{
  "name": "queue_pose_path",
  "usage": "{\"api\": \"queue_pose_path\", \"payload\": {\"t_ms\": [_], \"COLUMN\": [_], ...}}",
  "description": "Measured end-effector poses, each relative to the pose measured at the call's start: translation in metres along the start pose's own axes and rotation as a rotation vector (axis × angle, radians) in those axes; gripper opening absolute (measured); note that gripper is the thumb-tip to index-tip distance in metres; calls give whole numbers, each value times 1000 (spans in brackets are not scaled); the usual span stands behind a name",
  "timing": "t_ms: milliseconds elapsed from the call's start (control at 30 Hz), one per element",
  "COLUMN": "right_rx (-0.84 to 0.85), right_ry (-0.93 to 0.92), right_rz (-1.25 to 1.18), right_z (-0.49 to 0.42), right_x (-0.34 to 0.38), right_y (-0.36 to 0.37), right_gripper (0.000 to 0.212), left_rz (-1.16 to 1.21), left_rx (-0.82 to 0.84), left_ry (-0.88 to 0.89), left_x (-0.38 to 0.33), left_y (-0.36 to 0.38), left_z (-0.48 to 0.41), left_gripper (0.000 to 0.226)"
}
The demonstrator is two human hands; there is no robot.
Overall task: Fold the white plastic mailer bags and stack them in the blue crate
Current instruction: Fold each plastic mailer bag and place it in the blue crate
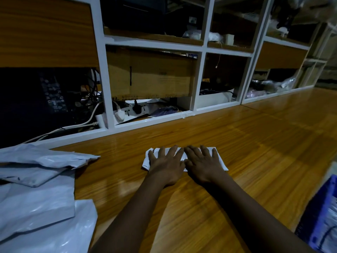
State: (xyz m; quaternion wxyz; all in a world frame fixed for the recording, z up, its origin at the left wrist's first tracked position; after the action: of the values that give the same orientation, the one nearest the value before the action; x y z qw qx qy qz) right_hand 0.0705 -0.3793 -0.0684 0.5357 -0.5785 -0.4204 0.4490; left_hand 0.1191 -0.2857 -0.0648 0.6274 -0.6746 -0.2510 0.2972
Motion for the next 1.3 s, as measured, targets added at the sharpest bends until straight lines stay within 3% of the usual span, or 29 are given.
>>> {"api": "queue_pose_path", "payload": {"t_ms": [167, 300, 367, 433, 500, 633, 733, 867, 1067, 1133, 1233, 1300], "right_rx": [40, 46, 67, 60, 34, -17, -62, -16, -9, -27, -96, -117], "right_ry": [-13, 7, 21, -13, -29, -91, -161, -154, -44, -10, 2, 22], "right_rz": [5, -22, -52, -27, -3, -39, -57, -40, -22, -29, -19, -11], "right_z": [10, 27, 32, 31, 29, 44, 67, 78, 72, 76, 79, 75], "right_x": [-4, -5, -9, -10, -14, -8, 5, 5, -6, -6, -4, -7], "right_y": [7, -2, 1, 8, 13, 7, -1, 6, 13, 8, -5, -11], "right_gripper": [74, 57, 70, 99, 116, 118, 110, 123, 132, 129, 95, 83], "left_rz": [58, 74, 63, 32, -14, -72, -63, -3, 2, 20, -34, -112], "left_rx": [28, 39, 47, 38, 1, -73, -20, 72, 70, 65, -33, -146], "left_ry": [-54, -79, -89, -96, -77, 71, 117, 78, -7, -38, -51, -46], "left_x": [14, 20, 22, 22, 18, 0, -8, -10, 0, 4, 7, 6], "left_y": [4, 5, 7, 7, 2, -2, 9, 12, 11, 11, 4, -8], "left_z": [7, 13, 15, 17, 22, 42, 56, 60, 63, 64, 63, 61], "left_gripper": [58, 64, 63, 61, 58, 59, 64, 68, 66, 67, 70, 82]}}
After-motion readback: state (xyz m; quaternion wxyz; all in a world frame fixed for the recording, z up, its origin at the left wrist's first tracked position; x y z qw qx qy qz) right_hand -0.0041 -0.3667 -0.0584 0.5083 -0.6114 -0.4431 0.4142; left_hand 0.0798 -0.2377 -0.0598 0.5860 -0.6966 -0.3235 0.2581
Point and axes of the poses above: each hand's wrist, its own z-axis away from the middle knuckle, its own y-axis out of the palm, x = y × z, the point moved 9 cm from there along -z, towards the middle knuckle, and after that the axes turned 1 degree about -z, right-handed, at the moved point
